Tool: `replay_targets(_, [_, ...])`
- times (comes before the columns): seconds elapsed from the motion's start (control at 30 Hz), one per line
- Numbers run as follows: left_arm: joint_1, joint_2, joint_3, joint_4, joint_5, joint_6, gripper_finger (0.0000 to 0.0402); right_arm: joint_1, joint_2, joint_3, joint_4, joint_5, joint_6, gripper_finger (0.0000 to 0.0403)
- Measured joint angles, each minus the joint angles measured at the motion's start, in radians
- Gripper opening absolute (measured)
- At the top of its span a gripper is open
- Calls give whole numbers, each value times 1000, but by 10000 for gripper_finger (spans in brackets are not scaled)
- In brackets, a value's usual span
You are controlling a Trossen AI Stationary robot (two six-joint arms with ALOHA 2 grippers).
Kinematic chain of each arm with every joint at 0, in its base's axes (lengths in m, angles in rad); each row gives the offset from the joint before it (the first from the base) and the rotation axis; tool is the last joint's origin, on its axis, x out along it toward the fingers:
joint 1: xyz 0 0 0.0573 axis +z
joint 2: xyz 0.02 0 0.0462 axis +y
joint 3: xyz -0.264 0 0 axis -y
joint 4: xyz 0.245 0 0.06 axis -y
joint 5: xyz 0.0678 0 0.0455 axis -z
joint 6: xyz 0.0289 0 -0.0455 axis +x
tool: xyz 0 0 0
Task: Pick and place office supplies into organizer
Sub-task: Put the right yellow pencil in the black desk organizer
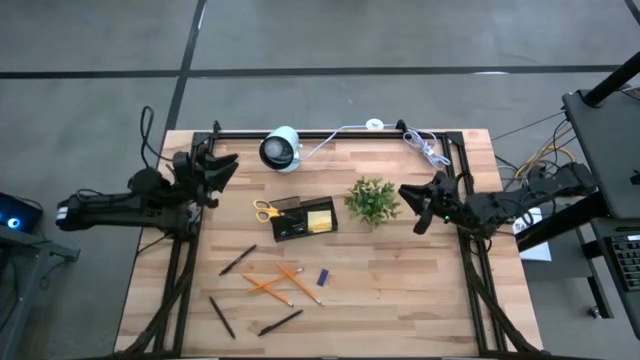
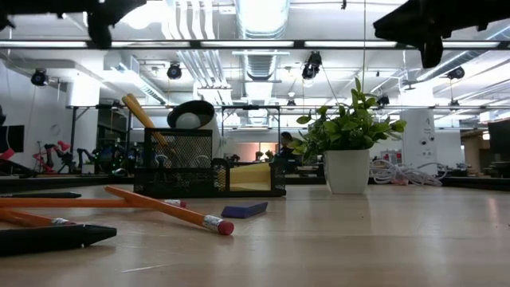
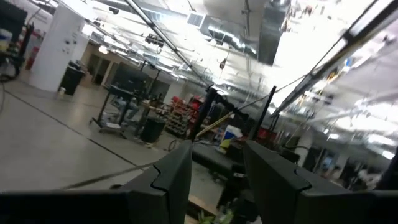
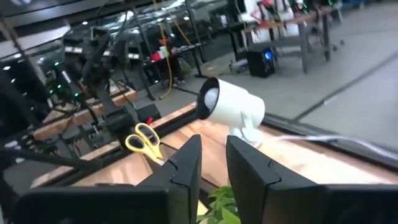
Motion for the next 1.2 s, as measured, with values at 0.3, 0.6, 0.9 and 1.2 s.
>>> replay_targets(0.3, [0,241,206,-8,31,115,132,-61,-219,-139,-6,-230,-41,40])
replay_targets(0.6, [-1,367,344,-166,96,136,132,-150,-352,-220,-6,-294,-129,19])
replay_targets(0.9, [-32,506,511,-386,284,93,132,-185,-380,-240,-10,-293,-79,12])
replay_targets(1.2, [-53,687,717,-682,415,94,132,-186,-370,-196,-10,-292,-123,13])
